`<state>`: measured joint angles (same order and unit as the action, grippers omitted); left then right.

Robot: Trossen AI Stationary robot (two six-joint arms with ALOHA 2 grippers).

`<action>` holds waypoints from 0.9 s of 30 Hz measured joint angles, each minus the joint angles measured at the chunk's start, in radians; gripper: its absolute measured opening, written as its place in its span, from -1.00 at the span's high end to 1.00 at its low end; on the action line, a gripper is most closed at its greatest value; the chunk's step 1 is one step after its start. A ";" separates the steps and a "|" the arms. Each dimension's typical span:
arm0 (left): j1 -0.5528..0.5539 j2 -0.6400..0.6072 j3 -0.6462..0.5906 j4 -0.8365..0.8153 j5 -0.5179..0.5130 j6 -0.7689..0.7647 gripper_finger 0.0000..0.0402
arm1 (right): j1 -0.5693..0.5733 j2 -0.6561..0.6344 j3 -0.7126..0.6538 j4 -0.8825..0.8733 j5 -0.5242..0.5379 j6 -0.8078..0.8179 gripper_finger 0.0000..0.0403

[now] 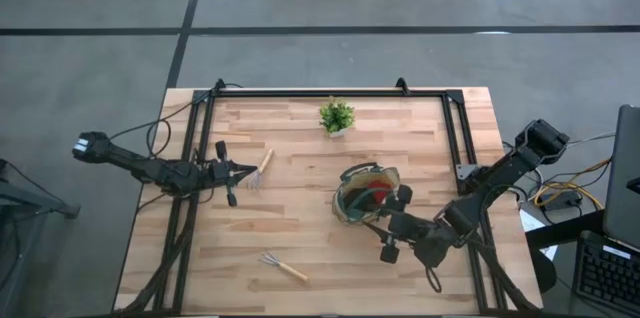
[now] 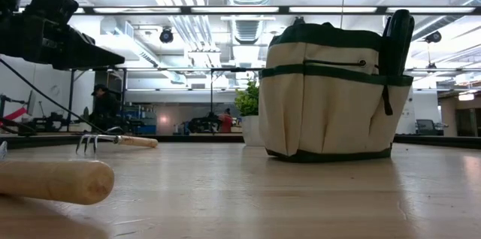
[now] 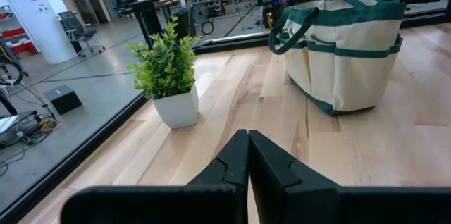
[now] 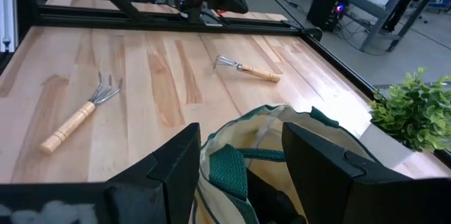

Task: Pick & Place Garden tools in Gardening bag
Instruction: Put the top hand rake into the side pocket of the gardening bag

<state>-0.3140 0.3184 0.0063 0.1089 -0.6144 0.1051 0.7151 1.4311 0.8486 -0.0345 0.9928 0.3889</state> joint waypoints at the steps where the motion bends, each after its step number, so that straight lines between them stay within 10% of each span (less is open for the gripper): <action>1: 0.000 0.000 0.000 0.000 0.000 0.000 0.94 | 0.000 0.000 0.000 0.000 0.000 0.000 0.05; 19: 0.000 0.000 0.000 0.000 0.000 0.000 0.94 | 0.030 -0.003 0.000 0.107 -0.202 -0.202 0.12; 27: 0.000 0.000 0.000 -0.005 0.000 0.000 0.94 | 0.032 0.018 0.002 0.279 -0.455 -0.238 0.15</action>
<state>-0.3139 0.3187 0.0063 0.1036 -0.6142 0.1051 0.7472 1.4493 0.8505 0.2442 0.5381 0.1508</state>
